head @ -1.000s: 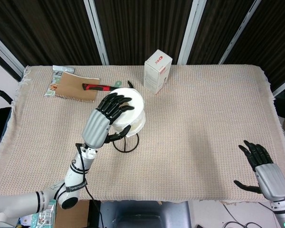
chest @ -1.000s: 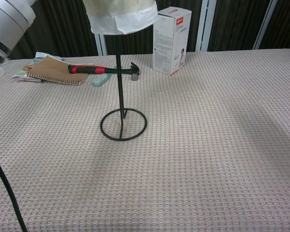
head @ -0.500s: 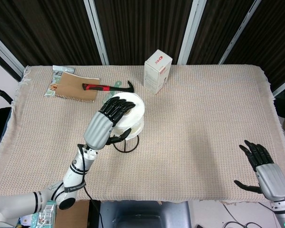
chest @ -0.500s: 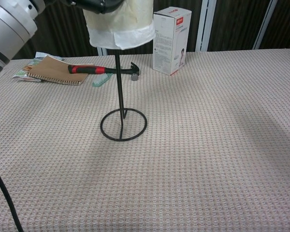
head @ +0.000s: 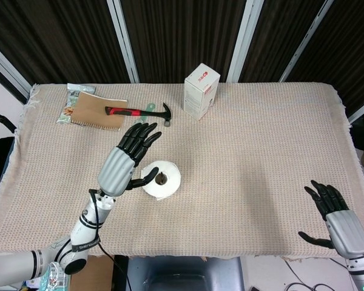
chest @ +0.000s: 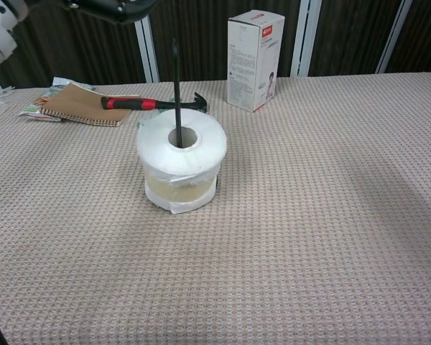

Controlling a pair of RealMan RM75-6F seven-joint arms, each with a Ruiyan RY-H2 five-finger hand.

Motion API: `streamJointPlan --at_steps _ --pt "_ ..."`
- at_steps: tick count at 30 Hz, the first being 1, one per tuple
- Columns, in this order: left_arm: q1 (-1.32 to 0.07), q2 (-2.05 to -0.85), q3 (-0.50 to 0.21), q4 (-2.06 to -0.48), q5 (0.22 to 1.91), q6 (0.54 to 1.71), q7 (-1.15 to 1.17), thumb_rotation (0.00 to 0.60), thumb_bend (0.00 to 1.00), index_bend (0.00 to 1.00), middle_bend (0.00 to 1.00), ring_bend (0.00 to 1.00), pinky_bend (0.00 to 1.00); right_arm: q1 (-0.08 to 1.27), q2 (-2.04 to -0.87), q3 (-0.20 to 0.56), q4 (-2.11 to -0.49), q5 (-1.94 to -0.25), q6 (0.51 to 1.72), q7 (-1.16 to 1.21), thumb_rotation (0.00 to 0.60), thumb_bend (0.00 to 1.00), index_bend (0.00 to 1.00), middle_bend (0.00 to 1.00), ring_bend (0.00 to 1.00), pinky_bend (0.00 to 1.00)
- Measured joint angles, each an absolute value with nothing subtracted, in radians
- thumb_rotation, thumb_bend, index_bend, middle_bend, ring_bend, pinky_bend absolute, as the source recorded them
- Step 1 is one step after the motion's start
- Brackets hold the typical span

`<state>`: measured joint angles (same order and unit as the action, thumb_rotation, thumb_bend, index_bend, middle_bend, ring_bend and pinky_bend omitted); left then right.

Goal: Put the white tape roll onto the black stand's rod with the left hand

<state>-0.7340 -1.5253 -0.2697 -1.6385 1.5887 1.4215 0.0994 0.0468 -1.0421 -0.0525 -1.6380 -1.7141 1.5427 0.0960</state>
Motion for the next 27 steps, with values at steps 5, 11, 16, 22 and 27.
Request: streamJointPlan --at_steps 5,11,16,22,27 --pt "-0.676 -1.445 -0.221 -1.677 1.613 1.448 0.090 0.600 0.38 0.00 0.00 0.00 0.08 0.045 -1.043 -0.055 -1.640 -1.719 1.544 0.088 0.600 0.00 0.00 0.00 0.00 0.00" --pt "-0.555 -1.321 -0.121 -1.709 1.598 1.473 0.003 0.600 0.38 0.00 0.00 0.00 0.08 0.041 -1.046 -0.057 -1.643 -1.724 1.549 0.071 0.600 0.00 0.00 0.00 0.00 0.00" --pt "-0.429 -1.293 -0.039 -1.629 1.578 1.525 -0.058 0.600 0.38 0.00 0.00 0.00 0.07 0.043 -1.054 -0.055 -1.644 -1.717 1.537 0.052 0.600 0.00 0.00 0.00 0.00 0.00" --pt "-0.286 -1.320 0.036 -1.419 1.544 1.588 -0.111 0.600 0.39 0.00 0.00 0.00 0.05 0.048 -1.068 -0.055 -1.646 -1.712 1.517 0.018 0.600 0.00 0.00 0.00 0.00 0.00" --pt "-0.258 -1.324 0.067 -1.339 1.531 1.565 -0.181 0.600 0.39 0.00 0.00 0.00 0.04 0.052 -1.075 -0.060 -1.648 -1.718 1.505 0.000 0.600 0.00 0.00 0.00 0.00 0.00"
